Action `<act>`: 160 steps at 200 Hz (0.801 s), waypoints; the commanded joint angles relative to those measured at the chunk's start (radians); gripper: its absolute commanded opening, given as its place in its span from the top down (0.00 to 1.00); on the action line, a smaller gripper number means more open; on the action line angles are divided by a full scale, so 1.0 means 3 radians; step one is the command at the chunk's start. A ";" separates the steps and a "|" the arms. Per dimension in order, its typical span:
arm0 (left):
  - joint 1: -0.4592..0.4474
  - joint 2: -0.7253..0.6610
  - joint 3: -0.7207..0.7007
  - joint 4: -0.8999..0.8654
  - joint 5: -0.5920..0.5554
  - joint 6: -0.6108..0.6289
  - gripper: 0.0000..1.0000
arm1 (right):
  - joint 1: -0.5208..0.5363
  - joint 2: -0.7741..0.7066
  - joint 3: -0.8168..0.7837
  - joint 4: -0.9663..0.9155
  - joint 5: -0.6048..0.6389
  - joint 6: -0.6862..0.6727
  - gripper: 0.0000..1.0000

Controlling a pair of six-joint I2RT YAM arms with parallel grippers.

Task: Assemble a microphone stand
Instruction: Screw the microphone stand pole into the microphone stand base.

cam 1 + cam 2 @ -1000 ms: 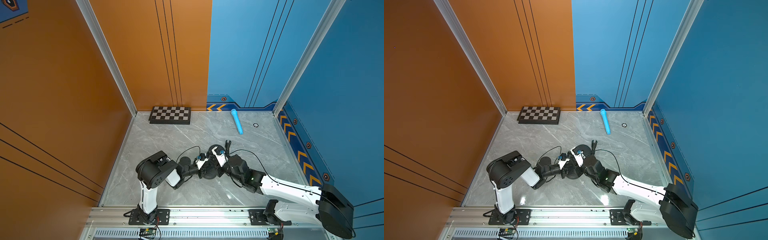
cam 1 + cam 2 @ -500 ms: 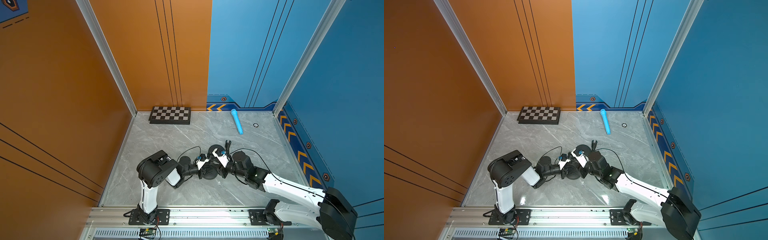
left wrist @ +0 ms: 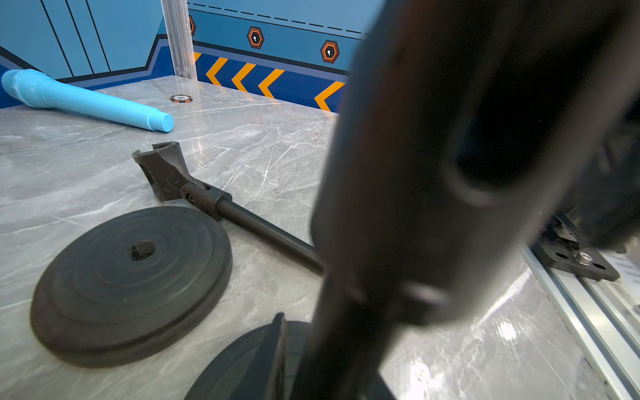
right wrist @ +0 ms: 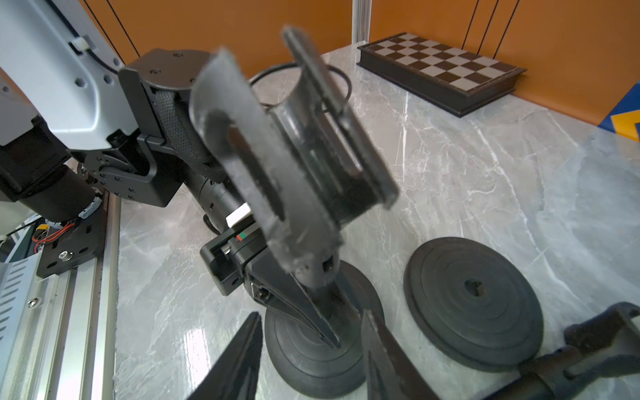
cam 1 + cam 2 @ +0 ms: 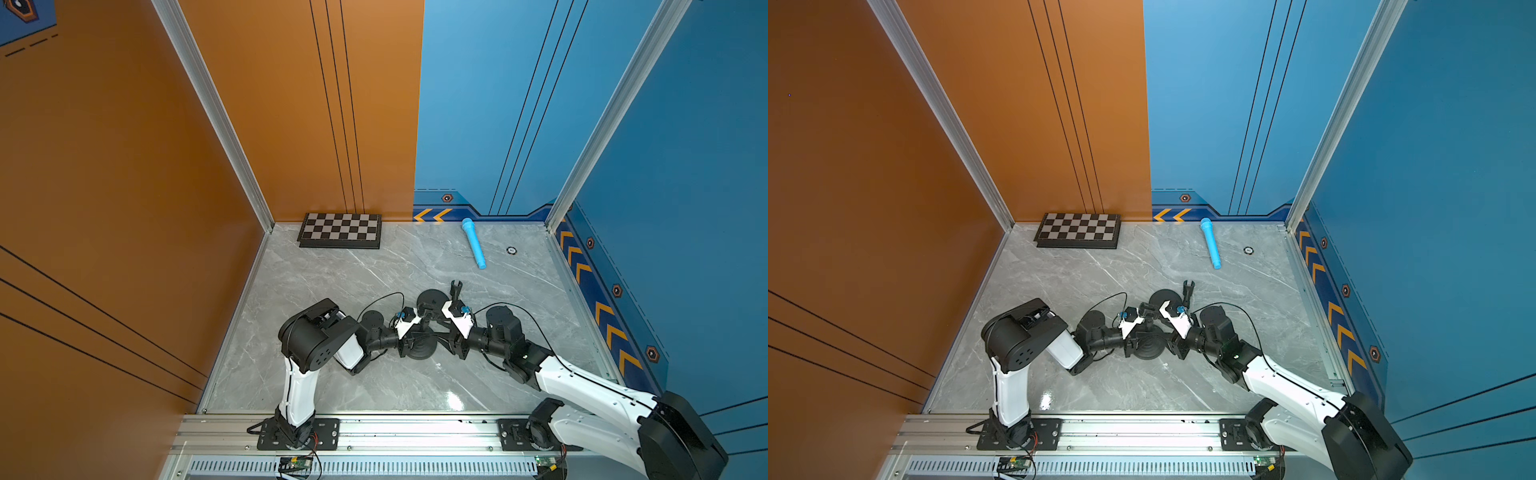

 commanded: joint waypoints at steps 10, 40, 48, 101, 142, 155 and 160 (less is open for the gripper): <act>0.0072 0.0032 0.0030 0.0028 0.0093 0.0029 0.73 | 0.0001 0.0144 0.0065 0.0359 -0.0091 -0.0110 0.51; 0.0093 0.0032 -0.0003 0.0028 0.0092 0.0033 0.73 | 0.0045 0.0357 0.0148 0.0560 -0.0149 -0.0151 0.54; 0.0093 0.0015 -0.0017 0.0028 0.0098 0.0046 0.73 | 0.0054 0.0408 0.0173 0.0605 -0.0154 -0.0149 0.55; 0.0104 0.0013 -0.0059 0.0028 0.0069 0.0074 0.73 | 0.0071 0.0660 0.0344 0.0839 -0.0185 -0.0096 0.58; 0.0124 -0.0046 -0.0108 0.0029 0.0023 0.0079 0.70 | 0.0104 0.0740 0.0389 0.0874 -0.0053 -0.0089 0.86; 0.0129 -0.0083 -0.0129 0.0028 -0.0020 0.0074 0.68 | 0.0140 0.0735 0.0368 0.0816 0.0094 -0.0125 0.94; 0.0132 -0.0097 -0.0142 0.0028 -0.0036 0.0078 0.68 | 0.0164 0.0729 0.0360 0.0787 0.0141 -0.0148 0.96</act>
